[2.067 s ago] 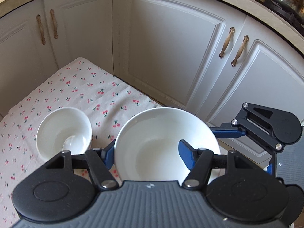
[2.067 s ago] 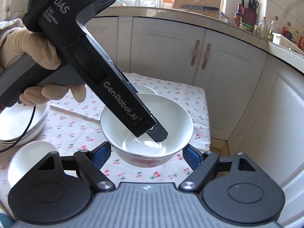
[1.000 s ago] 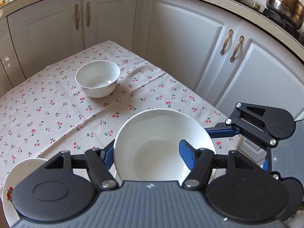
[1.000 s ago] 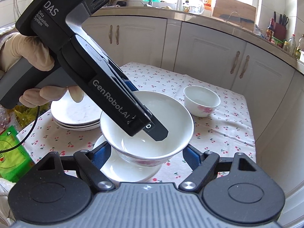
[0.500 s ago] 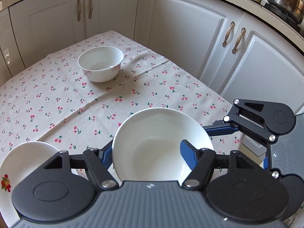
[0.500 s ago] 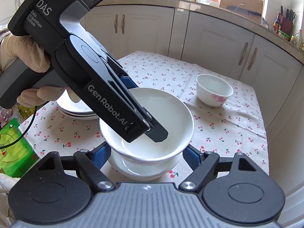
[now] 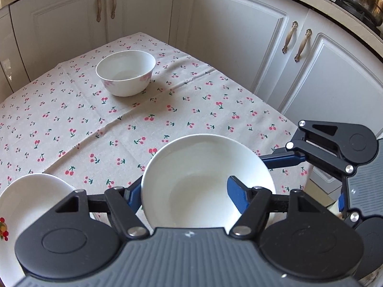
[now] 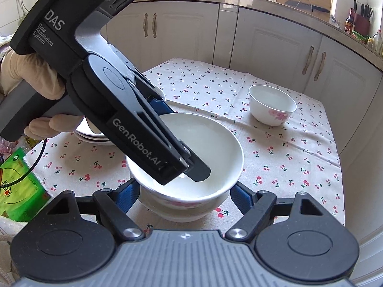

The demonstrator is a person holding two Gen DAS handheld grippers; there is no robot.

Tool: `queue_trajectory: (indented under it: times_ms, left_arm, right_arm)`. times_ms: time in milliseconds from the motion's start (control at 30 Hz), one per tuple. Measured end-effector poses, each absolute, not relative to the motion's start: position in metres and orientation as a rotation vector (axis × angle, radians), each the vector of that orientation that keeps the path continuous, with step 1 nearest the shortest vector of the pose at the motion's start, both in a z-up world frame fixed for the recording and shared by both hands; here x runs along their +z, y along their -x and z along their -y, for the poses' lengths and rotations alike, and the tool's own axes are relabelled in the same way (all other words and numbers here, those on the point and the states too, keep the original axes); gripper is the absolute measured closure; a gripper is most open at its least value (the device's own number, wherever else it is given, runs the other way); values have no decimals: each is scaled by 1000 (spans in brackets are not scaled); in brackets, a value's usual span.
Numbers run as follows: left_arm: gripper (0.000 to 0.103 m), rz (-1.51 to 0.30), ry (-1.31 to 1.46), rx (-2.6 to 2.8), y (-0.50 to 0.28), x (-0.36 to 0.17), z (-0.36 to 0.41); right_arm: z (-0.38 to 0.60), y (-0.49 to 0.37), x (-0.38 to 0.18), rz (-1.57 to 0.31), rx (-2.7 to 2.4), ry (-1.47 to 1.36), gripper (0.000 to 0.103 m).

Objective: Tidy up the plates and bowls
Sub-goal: 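Lower the second bowl into the placed bowl with the left gripper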

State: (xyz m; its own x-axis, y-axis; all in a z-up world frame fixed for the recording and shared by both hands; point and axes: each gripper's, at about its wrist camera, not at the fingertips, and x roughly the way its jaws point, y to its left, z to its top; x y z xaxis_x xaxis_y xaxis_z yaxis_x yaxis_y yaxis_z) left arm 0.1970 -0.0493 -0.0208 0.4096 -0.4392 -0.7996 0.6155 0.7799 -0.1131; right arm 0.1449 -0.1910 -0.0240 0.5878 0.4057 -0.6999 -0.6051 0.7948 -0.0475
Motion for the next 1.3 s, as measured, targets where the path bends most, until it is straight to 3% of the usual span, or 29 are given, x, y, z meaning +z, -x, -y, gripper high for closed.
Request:
queue_trajectory:
  times_ms: [1100,1167,1233,1300]
  left_arm:
    - [31,-944,-238,-680,-202,-30,51]
    - [30,-947,-234,-683,-202,-31,50]
    - [29,-930,-244,-683,-200,-29,49]
    - [29,-919,-239,-683,-199,-26,46]
  right_arm:
    - [194,-152,-30,-759,615,267,17]
    - [196,-152,-30,-760,620,262,15]
    - [197,-148,-27,-729,614,266,3]
    - [199,-144,-22,-703,621,263,1]
